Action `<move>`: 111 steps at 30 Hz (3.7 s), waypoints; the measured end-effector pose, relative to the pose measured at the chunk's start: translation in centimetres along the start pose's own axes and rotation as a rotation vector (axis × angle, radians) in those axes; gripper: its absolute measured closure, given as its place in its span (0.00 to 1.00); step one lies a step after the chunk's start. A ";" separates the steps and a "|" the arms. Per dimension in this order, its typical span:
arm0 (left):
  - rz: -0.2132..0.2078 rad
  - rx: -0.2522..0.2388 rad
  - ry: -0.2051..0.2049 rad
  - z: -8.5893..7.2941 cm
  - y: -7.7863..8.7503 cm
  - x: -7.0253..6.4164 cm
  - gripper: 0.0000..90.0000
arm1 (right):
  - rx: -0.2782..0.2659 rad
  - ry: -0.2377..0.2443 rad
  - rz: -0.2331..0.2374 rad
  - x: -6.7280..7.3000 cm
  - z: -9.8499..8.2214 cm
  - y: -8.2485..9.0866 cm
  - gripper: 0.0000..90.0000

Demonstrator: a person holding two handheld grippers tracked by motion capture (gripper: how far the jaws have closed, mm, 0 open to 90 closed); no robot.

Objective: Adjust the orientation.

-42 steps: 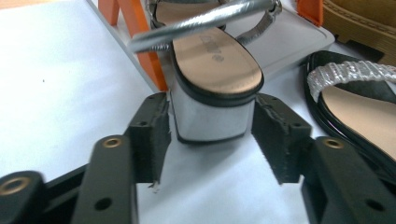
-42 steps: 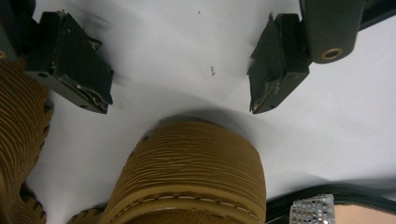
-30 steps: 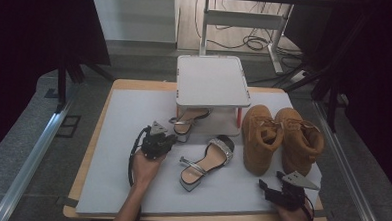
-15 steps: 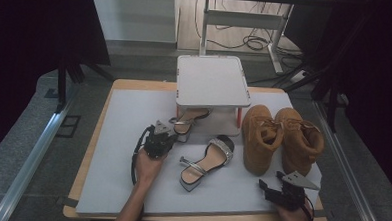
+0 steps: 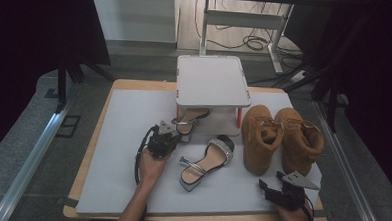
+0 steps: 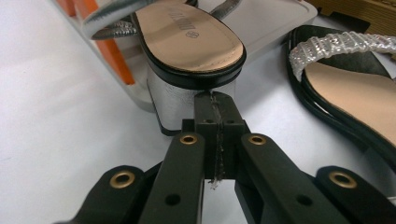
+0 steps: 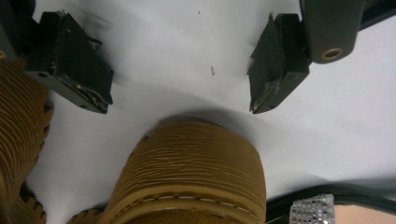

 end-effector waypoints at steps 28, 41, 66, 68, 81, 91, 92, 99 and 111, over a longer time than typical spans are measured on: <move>-0.070 0.026 -0.094 1.8 -2.3 -2.3 1.00 | -0.001 0.002 0.000 0.0 0.0 0.0 0.24; -0.042 0.031 -0.112 2.7 -3.4 -2.3 1.00 | -0.001 0.003 -0.001 0.0 0.0 0.0 0.24; 0.002 0.008 -0.084 3.7 -5.1 -0.7 1.00 | -0.001 0.002 0.000 0.0 0.0 0.0 0.24; 0.007 0.015 -0.084 3.7 -5.3 -0.6 1.00 | -0.001 0.002 0.000 0.0 0.0 0.0 0.24; 0.006 0.005 -0.052 3.6 -5.2 -0.4 0.96 | -0.001 0.002 0.000 0.0 0.0 0.0 0.24; 0.005 -0.016 -0.015 3.2 -4.0 0.1 0.81 | -0.001 0.002 0.000 0.0 0.0 0.0 0.24; 0.005 -0.018 -0.012 3.2 -3.9 0.1 0.81 | -0.001 0.003 0.000 0.0 0.0 0.0 0.24; 0.014 -0.026 -0.017 3.1 -3.4 -0.2 0.71 | -0.001 0.003 0.000 0.0 0.0 0.0 0.24; 0.034 -0.031 0.028 3.2 -3.7 0.0 0.44 | -0.001 0.003 -0.001 0.0 0.0 0.0 0.24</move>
Point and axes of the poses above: each handheld gripper's, and its own axes: y roughly backward along the jaws, z roughly out of its top, x roughly to its left, the point moved 2 cm from there along -y, roughly forward along the jaws
